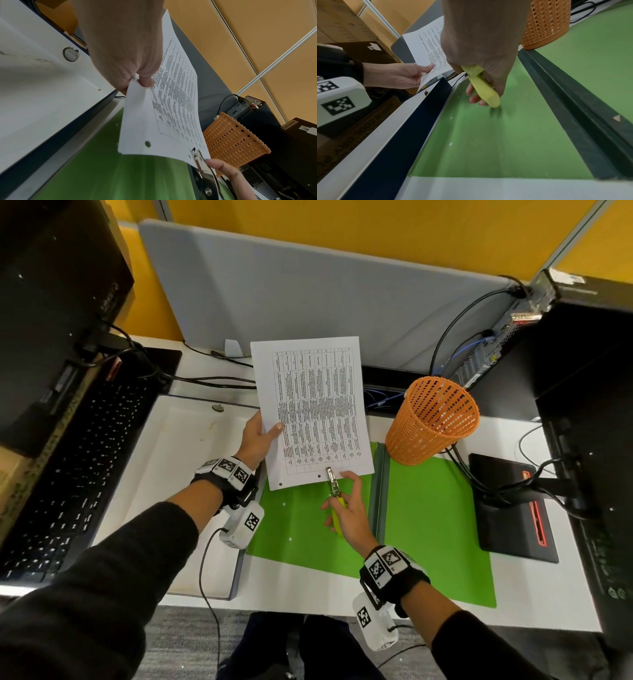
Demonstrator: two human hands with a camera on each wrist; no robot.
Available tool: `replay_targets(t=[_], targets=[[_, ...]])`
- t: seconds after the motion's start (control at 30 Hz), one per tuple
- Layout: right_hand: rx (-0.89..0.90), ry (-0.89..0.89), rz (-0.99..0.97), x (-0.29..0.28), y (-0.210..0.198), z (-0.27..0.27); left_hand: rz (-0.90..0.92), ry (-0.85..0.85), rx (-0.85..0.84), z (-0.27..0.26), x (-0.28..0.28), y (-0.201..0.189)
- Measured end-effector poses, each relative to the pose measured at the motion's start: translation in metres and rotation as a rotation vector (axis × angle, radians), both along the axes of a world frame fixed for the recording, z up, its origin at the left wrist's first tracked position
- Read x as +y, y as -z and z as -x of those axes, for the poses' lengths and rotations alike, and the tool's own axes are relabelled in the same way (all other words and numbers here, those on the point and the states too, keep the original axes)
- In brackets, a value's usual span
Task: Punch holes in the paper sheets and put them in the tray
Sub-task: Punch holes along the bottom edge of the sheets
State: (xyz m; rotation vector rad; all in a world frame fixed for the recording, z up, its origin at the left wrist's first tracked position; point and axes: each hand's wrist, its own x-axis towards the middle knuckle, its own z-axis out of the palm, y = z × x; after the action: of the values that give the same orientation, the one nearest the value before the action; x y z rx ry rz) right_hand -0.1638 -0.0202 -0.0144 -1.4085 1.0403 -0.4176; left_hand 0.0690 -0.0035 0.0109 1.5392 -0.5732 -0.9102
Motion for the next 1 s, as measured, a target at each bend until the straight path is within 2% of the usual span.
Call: replay_targets(t=[0.4, 0.57, 1.0], targets=[[0.061, 0.110, -0.016, -0.016, 0.006, 0.012, 0.006, -0.025, 0.017, -0.009, 0.002, -0.005], [0.136, 0.099, -0.018, -0.021, 0.013, 0.014, 0.007, -0.017, 0.020, -0.010, 0.002, -0.006], [0.123, 0.084, -0.056, -0.026, 0.015, 0.015, -0.004, -0.018, 0.010, -0.012, -0.001, -0.003]])
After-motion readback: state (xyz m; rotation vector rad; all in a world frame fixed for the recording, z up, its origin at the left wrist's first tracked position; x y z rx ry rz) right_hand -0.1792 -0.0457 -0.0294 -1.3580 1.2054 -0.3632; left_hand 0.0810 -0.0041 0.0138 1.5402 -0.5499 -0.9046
